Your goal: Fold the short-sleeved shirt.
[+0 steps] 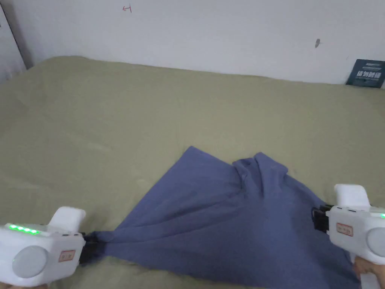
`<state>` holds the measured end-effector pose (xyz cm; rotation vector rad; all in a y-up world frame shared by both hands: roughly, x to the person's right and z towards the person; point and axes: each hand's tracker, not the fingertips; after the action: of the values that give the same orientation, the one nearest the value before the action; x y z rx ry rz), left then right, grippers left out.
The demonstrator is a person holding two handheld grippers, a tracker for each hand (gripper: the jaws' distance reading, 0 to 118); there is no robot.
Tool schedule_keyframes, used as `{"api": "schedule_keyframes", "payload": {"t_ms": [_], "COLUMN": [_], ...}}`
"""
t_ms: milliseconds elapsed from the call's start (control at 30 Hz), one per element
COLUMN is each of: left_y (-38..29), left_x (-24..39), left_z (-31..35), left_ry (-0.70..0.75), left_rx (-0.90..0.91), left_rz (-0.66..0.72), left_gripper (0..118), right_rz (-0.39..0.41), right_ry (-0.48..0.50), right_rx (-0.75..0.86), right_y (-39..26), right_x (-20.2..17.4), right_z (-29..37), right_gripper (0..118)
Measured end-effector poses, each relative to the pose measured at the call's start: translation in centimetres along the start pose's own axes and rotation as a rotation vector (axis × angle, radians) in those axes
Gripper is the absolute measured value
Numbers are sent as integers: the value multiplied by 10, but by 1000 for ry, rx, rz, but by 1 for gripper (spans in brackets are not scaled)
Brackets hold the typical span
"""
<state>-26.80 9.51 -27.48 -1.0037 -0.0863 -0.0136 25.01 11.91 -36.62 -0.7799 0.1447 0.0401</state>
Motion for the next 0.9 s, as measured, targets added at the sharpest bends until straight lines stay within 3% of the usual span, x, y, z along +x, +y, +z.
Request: {"api": "schedule_keyframes", "payload": {"t_ms": [167,333,433,467,500,533,567,633,700,767,833,867,900], "left_y": [6,7,7,7,8,9,9,11,14,15,17,16,17], "left_x": [-5,-6,-6,-6,-6,-6,-7,-7,-2,1,3,4,5], "left_z": [0,-4,-7,-8,-8,-9,-11,-12,-13,-15,-16,-15,-15], "left_ry": [-18,-16,-17,-17,-15,-17,-16,-16,-12,-12,-9,-8,-6], "left_rx": [28,32,30,31,29,27,25,25,23,21,16,16,15], "left_rz": [43,70,77,76,76,74,71,68,64,63,67,65,66], "left_gripper": [2,2,2,2,2,2,2,2,2,2,2,2,2], "right_rz": [53,-16,5,14,16,19,13,42,86,52,43,59,92], "right_ry": [-23,-37,-59,-66,-57,-34,-20,-31,-35,-33,-28,-24,-35], "right_rx": [-66,-186,-223,-220,-223,-254,-297,-304,-349,-319,-329,-313,-284], "right_y": [56,87,95,95,97,97,95,88,77,73,77,80,82], "right_x": [19,41,54,62,67,72,75,66,66,70,67,61,57], "right_z": [-63,-122,-144,-158,-161,-166,-168,-158,-163,-173,-168,-158,-151], "right_gripper": [0,0,5,26,84,111,115,113,100,101,94,83,49]}}
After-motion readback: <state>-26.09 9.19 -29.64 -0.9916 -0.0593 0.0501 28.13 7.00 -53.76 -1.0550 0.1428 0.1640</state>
